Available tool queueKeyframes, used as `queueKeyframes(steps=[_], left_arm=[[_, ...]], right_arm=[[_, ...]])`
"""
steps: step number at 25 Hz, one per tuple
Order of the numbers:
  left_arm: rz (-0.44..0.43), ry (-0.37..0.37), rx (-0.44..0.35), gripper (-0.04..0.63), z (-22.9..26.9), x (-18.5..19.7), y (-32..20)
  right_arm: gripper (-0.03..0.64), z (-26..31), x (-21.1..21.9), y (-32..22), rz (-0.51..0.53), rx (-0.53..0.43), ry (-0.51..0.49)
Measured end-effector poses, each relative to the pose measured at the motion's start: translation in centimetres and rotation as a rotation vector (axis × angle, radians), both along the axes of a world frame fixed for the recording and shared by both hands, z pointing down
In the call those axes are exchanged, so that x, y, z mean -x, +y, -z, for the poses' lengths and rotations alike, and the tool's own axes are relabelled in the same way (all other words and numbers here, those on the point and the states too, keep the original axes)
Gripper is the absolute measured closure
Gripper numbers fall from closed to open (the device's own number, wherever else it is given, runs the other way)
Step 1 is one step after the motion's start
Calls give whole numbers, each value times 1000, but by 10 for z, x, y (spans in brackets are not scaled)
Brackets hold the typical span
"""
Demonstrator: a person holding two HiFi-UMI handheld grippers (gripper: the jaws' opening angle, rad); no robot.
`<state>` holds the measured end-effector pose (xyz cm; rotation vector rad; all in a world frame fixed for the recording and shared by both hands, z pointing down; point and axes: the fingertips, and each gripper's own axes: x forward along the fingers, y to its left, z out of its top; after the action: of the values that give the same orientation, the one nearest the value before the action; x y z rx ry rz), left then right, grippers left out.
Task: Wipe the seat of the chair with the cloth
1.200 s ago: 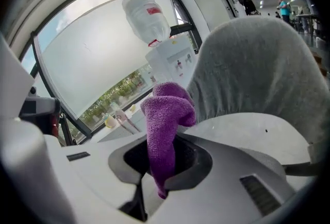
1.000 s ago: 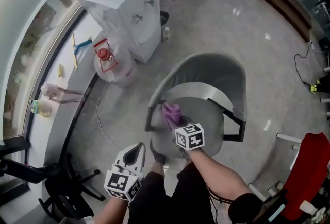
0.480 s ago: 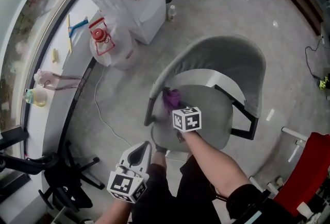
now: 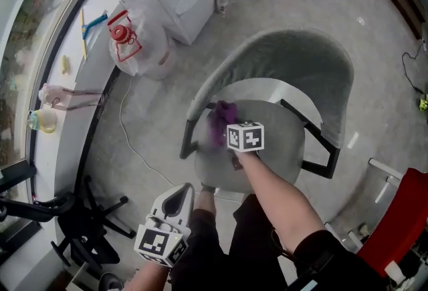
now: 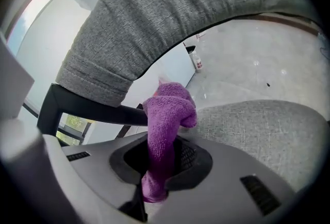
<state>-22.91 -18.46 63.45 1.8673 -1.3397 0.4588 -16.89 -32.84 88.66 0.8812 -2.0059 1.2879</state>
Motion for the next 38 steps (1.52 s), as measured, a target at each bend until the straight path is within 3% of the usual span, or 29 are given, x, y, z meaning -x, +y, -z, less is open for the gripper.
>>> queueKeyframes(steps=[4, 12, 16, 21, 33, 38], left_arm=[[-17, 5, 8, 589, 1, -13, -1], [-41, 1, 21, 589, -5, -37, -3], [-97, 8, 13, 589, -8, -56, -2], [-78, 5, 29, 589, -8, -65, -8], [-136, 20, -6, 589, -1, -102, -1], [-142, 24, -16, 589, 6, -94, 6]], right_arm=[[551, -13, -25, -3, -3, 23, 55], [549, -17, -78, -8, -52, 41, 58], [549, -18, -114, -10, -76, 52, 70], [549, -21, -157, -9, -110, 60, 93], [549, -17, -249, -4, -210, 39, 322], [549, -3, -255, -1, -268, -3, 393]])
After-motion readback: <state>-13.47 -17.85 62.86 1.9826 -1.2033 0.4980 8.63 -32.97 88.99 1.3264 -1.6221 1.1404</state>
